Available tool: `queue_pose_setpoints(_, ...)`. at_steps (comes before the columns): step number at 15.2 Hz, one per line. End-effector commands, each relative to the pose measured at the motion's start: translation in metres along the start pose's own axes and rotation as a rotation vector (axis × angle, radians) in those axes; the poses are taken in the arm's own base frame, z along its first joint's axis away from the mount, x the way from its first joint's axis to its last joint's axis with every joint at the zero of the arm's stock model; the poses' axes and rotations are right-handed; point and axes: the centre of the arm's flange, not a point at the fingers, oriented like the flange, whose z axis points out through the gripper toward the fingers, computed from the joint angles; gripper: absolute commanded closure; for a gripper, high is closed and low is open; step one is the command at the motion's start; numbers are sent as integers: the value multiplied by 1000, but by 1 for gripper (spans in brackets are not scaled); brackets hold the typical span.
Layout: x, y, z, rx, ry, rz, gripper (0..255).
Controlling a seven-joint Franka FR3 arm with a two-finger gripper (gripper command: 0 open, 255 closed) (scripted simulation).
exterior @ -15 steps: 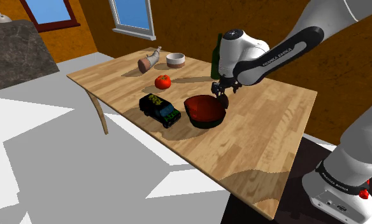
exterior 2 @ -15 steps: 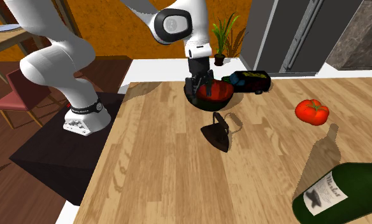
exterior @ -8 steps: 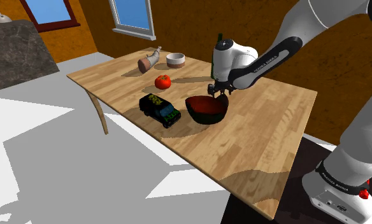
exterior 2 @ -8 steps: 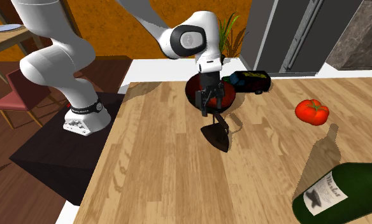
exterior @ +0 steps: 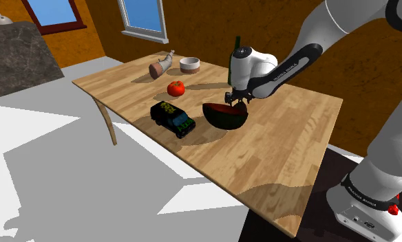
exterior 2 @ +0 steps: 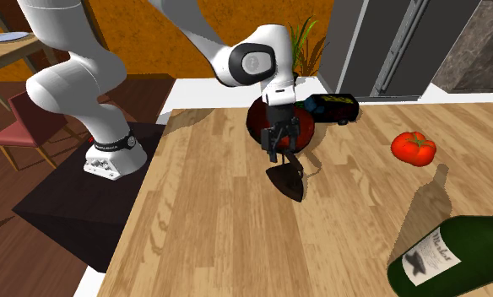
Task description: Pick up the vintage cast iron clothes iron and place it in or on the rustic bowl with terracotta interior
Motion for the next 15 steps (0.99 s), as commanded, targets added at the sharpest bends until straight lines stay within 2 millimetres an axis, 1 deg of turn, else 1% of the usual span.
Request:
queue_pose_setpoints(1, -9, -4, 5, -2, -14, -17, 0)
queue_pose_setpoints(3, -9, -4, 5, -2, -14, -17, 0)
queue_pose_setpoints(4, -9, -7, 6, -2, -15, -17, 255)
queue_pose_setpoints(7, -12, -9, 9, -2, -14, -17, 255)
queue_pose_setpoints(12, -14, -9, 9, -2, -14, -17, 255)
queue_pose_setpoints(13, -9, -4, 5, -2, -14, -17, 255)
queue_pose_setpoints(15, -5, -3, -4, -2, -14, -17, 255)
